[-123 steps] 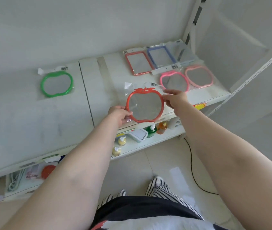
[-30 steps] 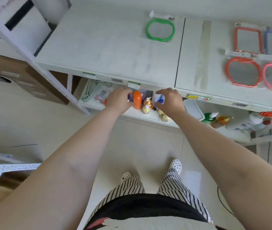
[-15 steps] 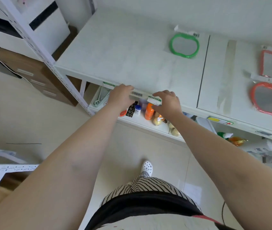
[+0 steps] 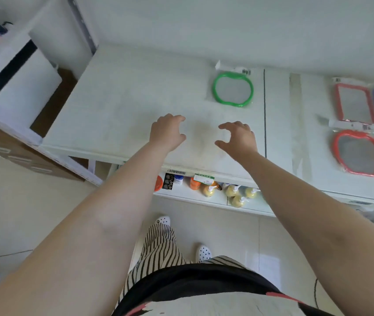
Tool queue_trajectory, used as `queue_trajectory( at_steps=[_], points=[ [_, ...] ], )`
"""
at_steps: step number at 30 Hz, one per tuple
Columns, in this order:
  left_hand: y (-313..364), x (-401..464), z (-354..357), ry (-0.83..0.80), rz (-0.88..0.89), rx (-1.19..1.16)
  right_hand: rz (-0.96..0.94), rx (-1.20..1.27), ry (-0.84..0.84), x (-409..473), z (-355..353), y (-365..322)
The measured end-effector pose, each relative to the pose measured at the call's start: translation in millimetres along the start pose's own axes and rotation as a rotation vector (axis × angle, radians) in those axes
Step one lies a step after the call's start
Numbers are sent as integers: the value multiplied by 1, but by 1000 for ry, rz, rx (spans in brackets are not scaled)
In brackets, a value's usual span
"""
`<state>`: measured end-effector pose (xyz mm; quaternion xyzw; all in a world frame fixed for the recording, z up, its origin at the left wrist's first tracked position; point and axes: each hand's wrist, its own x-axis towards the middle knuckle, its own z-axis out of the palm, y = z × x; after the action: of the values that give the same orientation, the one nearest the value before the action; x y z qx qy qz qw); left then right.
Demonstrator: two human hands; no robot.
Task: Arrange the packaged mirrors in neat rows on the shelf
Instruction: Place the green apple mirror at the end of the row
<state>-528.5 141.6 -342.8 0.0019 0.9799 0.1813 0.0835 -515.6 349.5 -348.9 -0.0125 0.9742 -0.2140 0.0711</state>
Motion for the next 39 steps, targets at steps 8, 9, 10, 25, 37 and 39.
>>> queue_trajectory(
  at_steps=[8, 9, 10, 25, 37, 39],
  points=[
    [14, 97, -24, -72, 220, 120, 256, 20, 170, 46, -18, 7],
    [16, 106, -25, -82, 238, 124, 280, 31, 187, 50, -19, 9],
    [18, 113, -25, -97, 253, 125, 304, 44, 203, 53, -20, 11],
    [77, 190, 45, -189, -35, -557, 547, 610, 287, 142, 0, 63],
    [68, 168, 36, -220, -376, -1009, 683, 826, 237, 122, -8, 55],
    [69, 154, 26, -220, -377, -1093, 671, 898, 255, 109, -17, 52]
  ],
)
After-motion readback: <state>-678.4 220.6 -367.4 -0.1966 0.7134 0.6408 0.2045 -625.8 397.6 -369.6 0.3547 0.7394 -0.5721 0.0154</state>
